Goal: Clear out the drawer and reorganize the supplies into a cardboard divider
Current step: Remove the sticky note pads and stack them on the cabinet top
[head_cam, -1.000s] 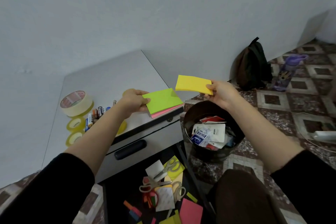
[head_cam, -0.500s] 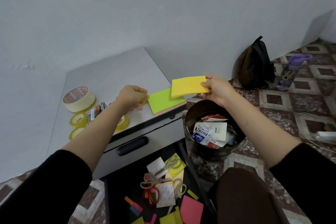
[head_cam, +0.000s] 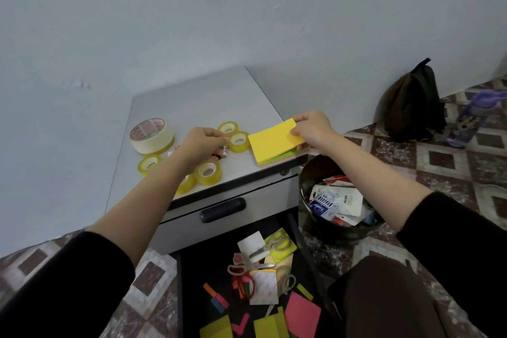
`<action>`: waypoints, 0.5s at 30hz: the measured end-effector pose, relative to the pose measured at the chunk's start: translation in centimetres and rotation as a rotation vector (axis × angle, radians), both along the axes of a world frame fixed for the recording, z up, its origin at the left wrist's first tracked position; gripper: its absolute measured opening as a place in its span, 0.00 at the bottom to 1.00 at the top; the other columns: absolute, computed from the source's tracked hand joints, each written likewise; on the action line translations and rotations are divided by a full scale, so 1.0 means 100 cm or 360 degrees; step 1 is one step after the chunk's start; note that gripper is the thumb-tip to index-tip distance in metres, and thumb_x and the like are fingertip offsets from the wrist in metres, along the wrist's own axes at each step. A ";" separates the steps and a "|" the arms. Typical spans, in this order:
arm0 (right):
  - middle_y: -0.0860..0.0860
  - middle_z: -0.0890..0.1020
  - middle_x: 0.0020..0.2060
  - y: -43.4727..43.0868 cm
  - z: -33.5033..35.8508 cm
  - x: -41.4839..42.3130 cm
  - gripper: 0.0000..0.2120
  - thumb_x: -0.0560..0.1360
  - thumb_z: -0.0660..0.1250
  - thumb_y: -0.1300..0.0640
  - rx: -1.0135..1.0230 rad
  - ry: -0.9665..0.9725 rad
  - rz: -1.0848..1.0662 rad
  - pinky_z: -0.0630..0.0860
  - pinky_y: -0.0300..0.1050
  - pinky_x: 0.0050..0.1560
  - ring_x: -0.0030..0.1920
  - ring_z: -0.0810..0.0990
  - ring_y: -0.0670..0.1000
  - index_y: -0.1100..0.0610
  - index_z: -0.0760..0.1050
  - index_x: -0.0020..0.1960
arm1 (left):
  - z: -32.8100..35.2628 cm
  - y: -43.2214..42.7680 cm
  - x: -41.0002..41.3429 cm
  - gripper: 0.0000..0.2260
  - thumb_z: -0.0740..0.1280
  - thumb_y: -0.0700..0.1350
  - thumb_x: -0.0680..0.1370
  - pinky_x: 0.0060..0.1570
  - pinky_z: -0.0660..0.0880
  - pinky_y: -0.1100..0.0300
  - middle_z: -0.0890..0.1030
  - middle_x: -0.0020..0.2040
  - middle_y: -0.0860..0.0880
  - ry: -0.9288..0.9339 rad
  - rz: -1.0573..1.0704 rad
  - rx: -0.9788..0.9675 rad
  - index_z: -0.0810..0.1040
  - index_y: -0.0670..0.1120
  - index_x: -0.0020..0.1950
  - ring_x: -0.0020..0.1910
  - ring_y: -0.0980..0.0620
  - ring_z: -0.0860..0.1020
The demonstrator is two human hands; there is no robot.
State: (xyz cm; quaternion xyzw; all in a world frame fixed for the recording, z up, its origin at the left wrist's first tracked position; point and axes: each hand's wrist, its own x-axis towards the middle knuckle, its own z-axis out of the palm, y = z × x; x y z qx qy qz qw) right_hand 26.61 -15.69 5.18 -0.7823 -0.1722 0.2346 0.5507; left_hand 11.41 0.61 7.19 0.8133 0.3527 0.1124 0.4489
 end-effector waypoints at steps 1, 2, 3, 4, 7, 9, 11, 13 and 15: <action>0.57 0.76 0.57 0.000 0.000 0.000 0.14 0.75 0.64 0.69 -0.0052 -0.0068 0.0002 0.75 0.37 0.23 0.35 0.75 0.51 0.65 0.74 0.61 | 0.000 0.001 -0.002 0.06 0.67 0.42 0.77 0.34 0.75 0.66 0.79 0.42 0.46 -0.0006 0.0017 0.0000 0.79 0.43 0.52 0.36 0.55 0.76; 0.56 0.76 0.54 0.000 0.000 0.000 0.13 0.75 0.65 0.68 -0.0100 -0.0131 -0.0010 0.76 0.40 0.26 0.34 0.75 0.51 0.65 0.75 0.59 | 0.001 0.003 -0.003 0.05 0.67 0.42 0.77 0.35 0.76 0.66 0.79 0.42 0.47 -0.0013 0.0029 -0.0009 0.79 0.43 0.51 0.37 0.56 0.77; 0.55 0.77 0.50 -0.001 0.000 0.000 0.12 0.74 0.65 0.68 -0.0143 -0.0193 -0.0027 0.76 0.44 0.30 0.35 0.76 0.54 0.66 0.76 0.57 | 0.001 0.003 -0.005 0.05 0.67 0.42 0.77 0.34 0.76 0.68 0.79 0.41 0.48 -0.0017 0.0033 -0.0017 0.79 0.44 0.51 0.36 0.56 0.77; 0.56 0.78 0.46 -0.001 0.000 0.000 0.11 0.73 0.66 0.68 -0.0196 -0.0262 -0.0050 0.77 0.49 0.34 0.37 0.77 0.59 0.68 0.76 0.55 | 0.002 0.004 -0.006 0.03 0.67 0.42 0.77 0.33 0.76 0.69 0.79 0.40 0.49 -0.0017 0.0035 -0.0027 0.79 0.45 0.49 0.36 0.57 0.76; 0.68 0.78 0.54 0.000 -0.002 0.000 0.18 0.70 0.65 0.67 -0.0354 -0.0465 -0.0126 0.76 0.65 0.48 0.52 0.77 0.68 0.73 0.73 0.58 | 0.004 0.002 -0.011 0.02 0.66 0.42 0.77 0.31 0.75 0.71 0.78 0.40 0.50 -0.0018 0.0044 -0.0036 0.78 0.46 0.47 0.36 0.57 0.76; 0.67 0.77 0.57 -0.001 -0.003 0.001 0.18 0.70 0.65 0.66 -0.0405 -0.0543 -0.0130 0.75 0.64 0.52 0.55 0.76 0.66 0.72 0.73 0.59 | 0.005 0.000 -0.014 0.03 0.66 0.43 0.77 0.31 0.75 0.71 0.78 0.41 0.50 -0.0004 0.0046 -0.0042 0.78 0.45 0.50 0.36 0.57 0.76; 0.64 0.79 0.55 -0.004 -0.004 0.004 0.16 0.70 0.64 0.66 -0.0416 -0.0595 -0.0137 0.76 0.59 0.55 0.56 0.77 0.64 0.71 0.75 0.57 | 0.008 -0.003 -0.018 0.05 0.66 0.42 0.77 0.30 0.74 0.71 0.78 0.41 0.49 -0.0015 0.0064 -0.0080 0.78 0.44 0.51 0.37 0.57 0.76; 0.59 0.82 0.52 -0.011 -0.002 0.003 0.11 0.71 0.64 0.65 -0.0380 -0.0672 -0.0178 0.76 0.49 0.54 0.54 0.79 0.60 0.66 0.79 0.53 | 0.012 -0.009 -0.025 0.05 0.65 0.42 0.78 0.29 0.74 0.72 0.78 0.42 0.48 -0.0080 0.0096 -0.0149 0.78 0.44 0.52 0.37 0.57 0.76; 0.54 0.83 0.46 -0.020 0.000 -0.004 0.07 0.73 0.66 0.62 -0.0206 -0.0735 -0.0214 0.73 0.42 0.49 0.48 0.79 0.54 0.61 0.81 0.48 | 0.012 -0.019 -0.037 0.04 0.65 0.42 0.78 0.32 0.75 0.70 0.79 0.43 0.48 -0.0217 0.0105 -0.0231 0.78 0.42 0.50 0.37 0.56 0.76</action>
